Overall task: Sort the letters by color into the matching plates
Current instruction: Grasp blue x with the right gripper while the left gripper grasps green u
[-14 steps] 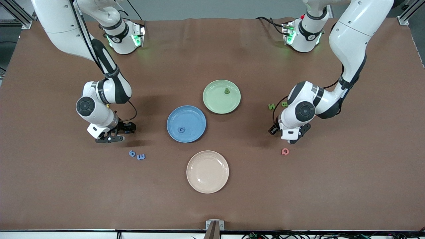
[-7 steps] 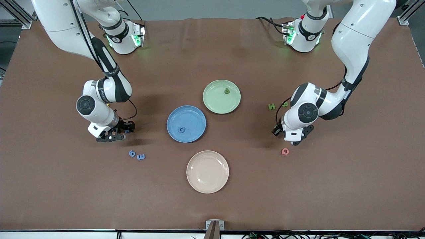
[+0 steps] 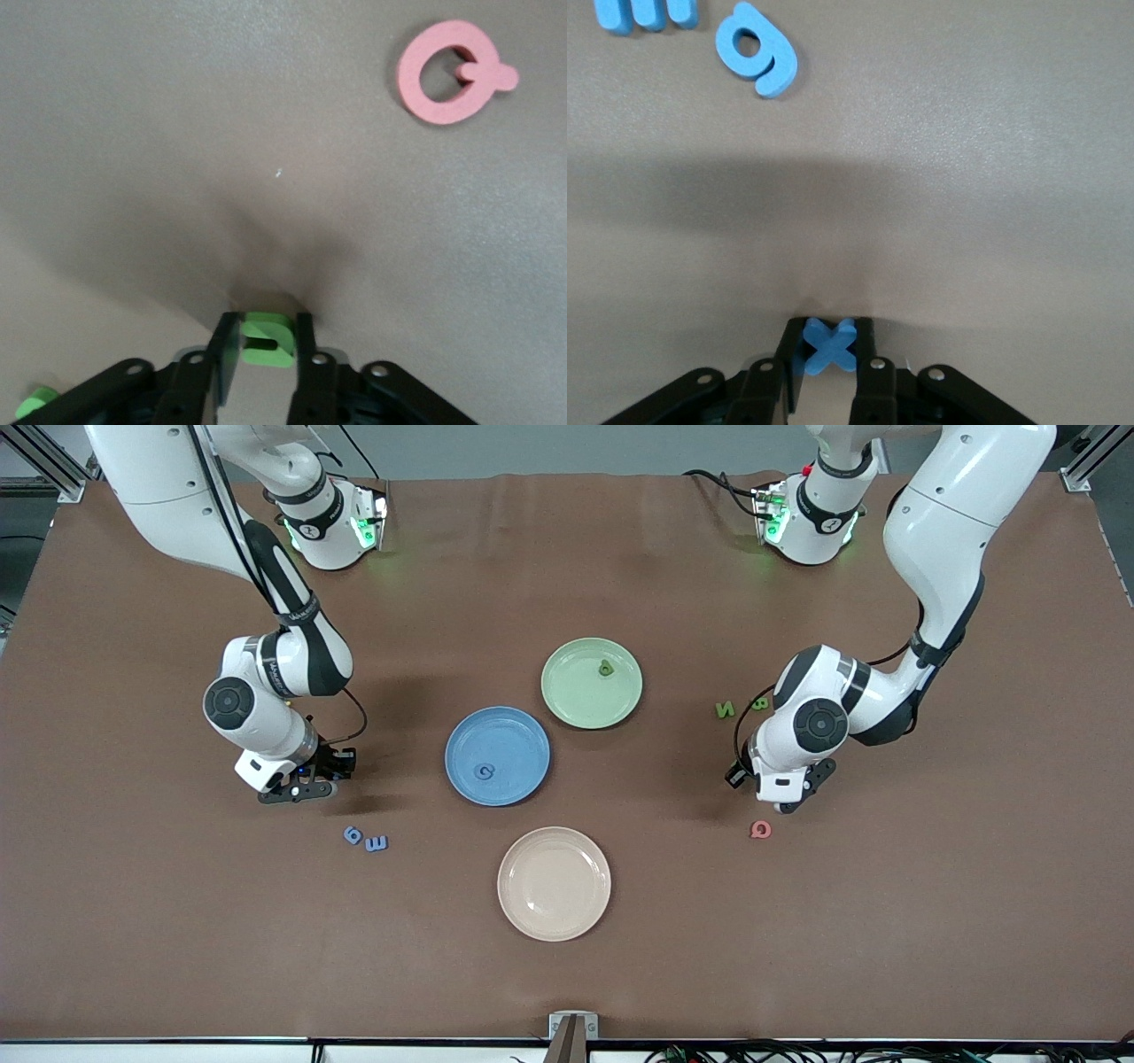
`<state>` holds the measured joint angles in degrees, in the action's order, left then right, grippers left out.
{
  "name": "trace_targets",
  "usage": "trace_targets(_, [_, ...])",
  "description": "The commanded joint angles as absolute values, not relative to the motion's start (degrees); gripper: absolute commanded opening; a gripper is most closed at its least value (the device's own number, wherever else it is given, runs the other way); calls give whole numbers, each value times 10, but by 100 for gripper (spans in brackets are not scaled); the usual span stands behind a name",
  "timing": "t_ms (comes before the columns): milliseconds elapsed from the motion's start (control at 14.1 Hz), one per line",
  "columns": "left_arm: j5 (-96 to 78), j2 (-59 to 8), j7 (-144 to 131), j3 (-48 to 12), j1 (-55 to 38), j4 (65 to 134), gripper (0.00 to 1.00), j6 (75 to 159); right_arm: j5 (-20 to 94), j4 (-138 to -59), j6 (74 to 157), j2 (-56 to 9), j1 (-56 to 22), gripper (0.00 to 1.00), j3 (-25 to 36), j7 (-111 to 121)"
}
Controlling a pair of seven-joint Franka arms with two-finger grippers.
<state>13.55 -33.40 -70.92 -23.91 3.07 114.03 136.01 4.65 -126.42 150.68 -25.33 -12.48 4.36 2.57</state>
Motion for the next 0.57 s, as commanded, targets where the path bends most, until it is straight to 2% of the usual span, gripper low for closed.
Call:
trace_targets(0, [149, -341, -717, -241, 30, 1139, 18, 1364, 53, -1280, 1506, -241, -122, 2, 47, 23])
trace_targets(142, [149, -340, -717, -242, 30, 1139, 2, 1364, 56, -1271, 1473, -226, -124, 1, 45, -1])
trace_targets(354, [149, -323, -708, -244, 33, 1137, 0, 1354, 56, -1210, 1369, -207, -157, 0, 30, -120])
trace_targets(496, [149, -302, -709, -256, 30, 1137, 0, 1333, 56, -1163, 1329, -211, -196, 0, 30, -204])
